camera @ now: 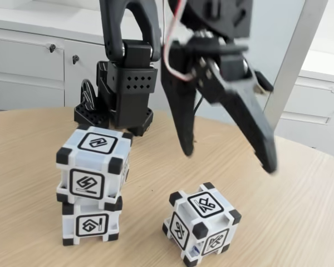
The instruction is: Stack cubes from left to right.
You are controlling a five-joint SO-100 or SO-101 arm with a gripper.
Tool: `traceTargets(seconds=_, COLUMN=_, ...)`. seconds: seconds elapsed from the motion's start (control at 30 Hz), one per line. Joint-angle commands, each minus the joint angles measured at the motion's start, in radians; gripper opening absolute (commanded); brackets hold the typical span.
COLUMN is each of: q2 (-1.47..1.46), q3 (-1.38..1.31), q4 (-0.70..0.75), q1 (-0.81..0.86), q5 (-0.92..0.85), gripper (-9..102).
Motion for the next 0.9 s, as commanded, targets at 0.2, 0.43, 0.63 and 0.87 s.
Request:
traceTargets(seconds=0.2, q2=-0.175, q3=-0.018, q4=-0.130, q1=0.008, q5=0.000, gripper=42)
traceTargets(seconds=0.43, q2=-0.273, q3=-0.017, q4=-0.130, q1=0.008, q5=0.078, gripper=38)
traceTargets(seconds=0.63, q2=-0.310, q3=-0.018, q4=-0.130, q1=0.026, q5=0.169, gripper=35)
traceTargets(seconds=0.87, q2=-0.365, q3=-0.020, q4=-0.130, q1=0.097, q5=0.196, gripper=33)
